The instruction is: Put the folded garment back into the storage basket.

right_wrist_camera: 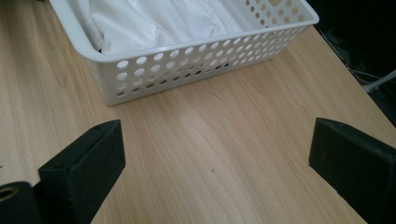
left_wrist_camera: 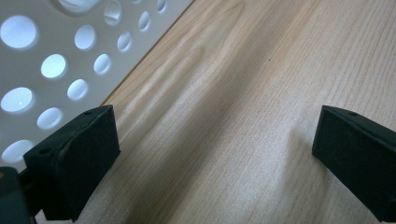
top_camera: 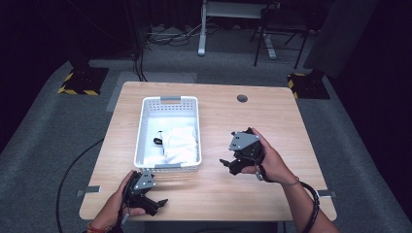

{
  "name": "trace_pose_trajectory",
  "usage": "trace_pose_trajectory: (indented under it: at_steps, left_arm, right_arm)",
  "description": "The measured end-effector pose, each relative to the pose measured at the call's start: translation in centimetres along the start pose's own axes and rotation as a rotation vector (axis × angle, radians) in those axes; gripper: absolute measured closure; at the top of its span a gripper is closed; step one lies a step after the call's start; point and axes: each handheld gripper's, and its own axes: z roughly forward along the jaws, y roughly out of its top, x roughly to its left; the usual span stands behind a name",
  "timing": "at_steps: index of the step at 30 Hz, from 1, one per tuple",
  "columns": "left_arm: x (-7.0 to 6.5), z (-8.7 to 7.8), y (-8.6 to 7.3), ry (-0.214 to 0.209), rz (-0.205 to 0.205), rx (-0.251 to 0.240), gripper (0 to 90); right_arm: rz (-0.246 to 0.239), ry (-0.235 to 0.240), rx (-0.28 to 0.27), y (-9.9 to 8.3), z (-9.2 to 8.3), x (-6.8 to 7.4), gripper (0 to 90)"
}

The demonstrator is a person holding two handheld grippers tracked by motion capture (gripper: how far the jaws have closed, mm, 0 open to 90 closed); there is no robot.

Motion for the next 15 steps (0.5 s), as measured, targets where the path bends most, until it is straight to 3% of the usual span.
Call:
trace_pose_trajectory:
  at_steps: [15]
  left_arm:
    - [0.0, 0.0, 0.0, 0.0, 0.0, 0.0, 0.7]
  right_arm:
    - [-0.005, -0.034, 0.054, -2.3, -0.9, 0.3, 4.0]
